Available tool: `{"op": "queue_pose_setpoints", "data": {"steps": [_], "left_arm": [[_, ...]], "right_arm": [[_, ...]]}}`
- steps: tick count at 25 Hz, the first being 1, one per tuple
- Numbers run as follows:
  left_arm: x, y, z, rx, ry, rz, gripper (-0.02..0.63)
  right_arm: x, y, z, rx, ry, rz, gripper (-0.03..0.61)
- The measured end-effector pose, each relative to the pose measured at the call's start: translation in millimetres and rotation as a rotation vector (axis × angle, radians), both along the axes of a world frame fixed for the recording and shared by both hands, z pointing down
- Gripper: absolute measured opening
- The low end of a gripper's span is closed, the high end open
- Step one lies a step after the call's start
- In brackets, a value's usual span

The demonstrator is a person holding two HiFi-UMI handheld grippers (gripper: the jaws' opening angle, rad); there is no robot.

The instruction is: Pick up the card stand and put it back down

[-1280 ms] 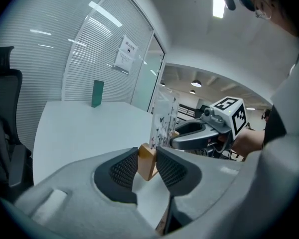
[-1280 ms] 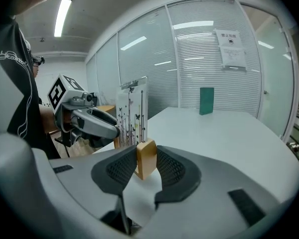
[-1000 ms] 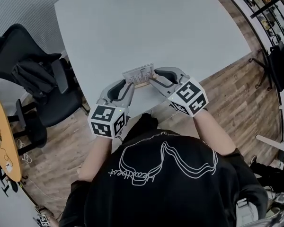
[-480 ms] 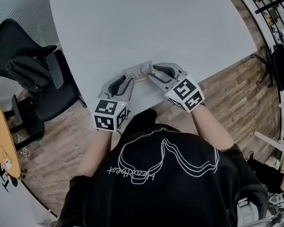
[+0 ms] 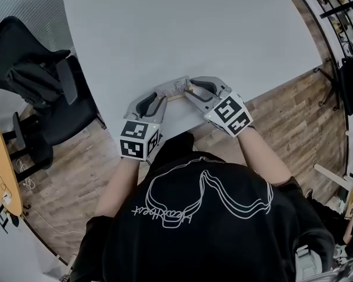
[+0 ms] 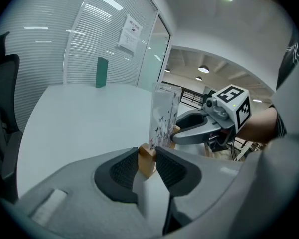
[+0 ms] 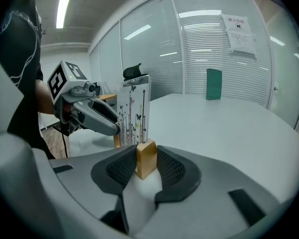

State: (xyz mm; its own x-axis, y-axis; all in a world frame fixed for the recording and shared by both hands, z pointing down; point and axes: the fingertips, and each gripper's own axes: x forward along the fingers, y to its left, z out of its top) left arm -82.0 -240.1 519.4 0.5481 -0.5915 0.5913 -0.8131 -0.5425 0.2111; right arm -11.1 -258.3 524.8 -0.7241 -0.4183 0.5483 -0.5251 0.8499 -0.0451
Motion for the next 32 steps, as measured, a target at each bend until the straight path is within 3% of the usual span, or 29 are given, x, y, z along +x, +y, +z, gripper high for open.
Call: {"op": "queue_pose_setpoints", "data": {"steps": [14, 18, 25, 32], "left_arm": [[-2.6, 0.8, 8.5, -0.003, -0.003, -0.014, 0.118], [-3.3, 2.2, 8.8, -0.021, 0.010, -0.036, 0.118], [-3.1, 5.7, 1.0, -0.029, 0.049, -0.061, 0.150], [-8.5, 26.3, -30.0, -0.013, 0.153, -0.120, 0.155]], "right_arm": [[-2.6, 2.3, 11.4, -0.017, 0.005, -0.013, 0.131], [-3.5, 2.9, 14.5, -0.042, -0.007, -0.008, 0.168], [3.3, -0.1, -7.3, -0.061, -0.109, 0.045, 0.245], [20.1, 17.3, -51.4, -0.107, -0.301, 0.116, 0.221]]}}
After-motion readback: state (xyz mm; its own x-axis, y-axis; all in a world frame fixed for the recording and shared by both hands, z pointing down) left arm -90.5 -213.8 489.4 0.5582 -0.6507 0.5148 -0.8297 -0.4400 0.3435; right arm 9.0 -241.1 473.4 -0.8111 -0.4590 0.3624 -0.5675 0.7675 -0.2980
